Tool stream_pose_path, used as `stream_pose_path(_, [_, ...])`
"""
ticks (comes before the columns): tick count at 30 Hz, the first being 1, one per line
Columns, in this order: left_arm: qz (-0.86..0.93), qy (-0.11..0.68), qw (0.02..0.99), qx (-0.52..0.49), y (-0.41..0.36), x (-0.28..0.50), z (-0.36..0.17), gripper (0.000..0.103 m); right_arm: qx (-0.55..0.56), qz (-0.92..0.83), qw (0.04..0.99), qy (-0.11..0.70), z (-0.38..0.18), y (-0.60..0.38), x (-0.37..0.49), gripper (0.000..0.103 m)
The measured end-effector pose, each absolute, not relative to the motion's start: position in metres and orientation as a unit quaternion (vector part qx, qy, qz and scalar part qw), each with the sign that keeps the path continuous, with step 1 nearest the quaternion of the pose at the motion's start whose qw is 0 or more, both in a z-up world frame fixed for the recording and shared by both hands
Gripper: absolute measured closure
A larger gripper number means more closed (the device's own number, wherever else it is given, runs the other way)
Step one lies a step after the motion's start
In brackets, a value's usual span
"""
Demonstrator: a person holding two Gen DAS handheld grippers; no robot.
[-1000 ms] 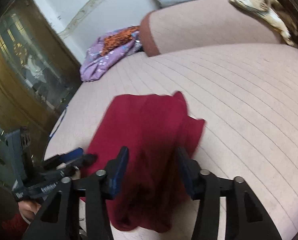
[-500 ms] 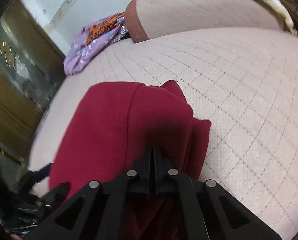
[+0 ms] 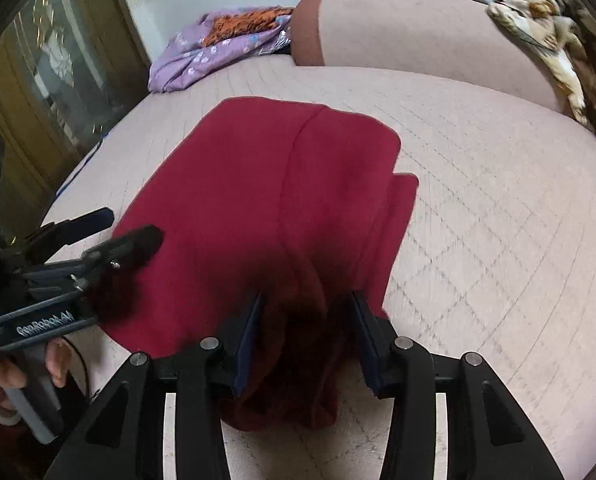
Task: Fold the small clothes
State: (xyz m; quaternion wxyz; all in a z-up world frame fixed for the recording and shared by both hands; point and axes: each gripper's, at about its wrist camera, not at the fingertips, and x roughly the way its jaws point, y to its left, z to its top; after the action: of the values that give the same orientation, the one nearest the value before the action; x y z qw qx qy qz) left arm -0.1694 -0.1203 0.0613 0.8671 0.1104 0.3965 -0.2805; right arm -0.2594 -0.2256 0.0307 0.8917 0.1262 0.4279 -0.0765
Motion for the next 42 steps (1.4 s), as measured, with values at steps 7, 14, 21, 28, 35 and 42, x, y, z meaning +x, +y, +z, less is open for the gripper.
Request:
stream_pose_path(7, [-0.259, 0.376, 0.883, 0.113, -0.108, -0.176, 0.077, 0.017, 0.119, -0.094, 0.896, 0.418, 0.056, -0.221, -0.274, 0.049])
stream_pose_path(14, [-0.251, 0.37, 0.891, 0.086, -0.092, -0.177, 0.093, 0.016, 0.116, -0.12, 0.913, 0.372, 0.08, -0.213, -0.279, 0.021])
stream_pose_path(21, [-0.24, 0.361, 0.898, 0.078, -0.083, -0.18, 0.103, 0.016, 0.125, -0.126, 0.915, 0.362, 0.087, -0.207, -0.279, 0.017])
stream_pose_path(28, [-0.239, 0.355, 0.901, 0.075, -0.079, -0.181, 0.109, 0.016, 0.124, -0.129, 0.917, 0.357, 0.09, -0.2, -0.281, 0.017])
stream_pose_path(35, [-0.239, 0.356, 0.9, 0.074, -0.079, -0.183, 0.109, 0.016, 0.121, -0.14, 0.915, 0.359, 0.088, -0.198, -0.279, 0.017])
stream_pose_path(42, [-0.236, 0.356, 0.901, 0.077, -0.082, -0.183, 0.109, 0.016, 0.119, -0.144, 0.912, 0.366, 0.084, -0.197, -0.277, 0.017])
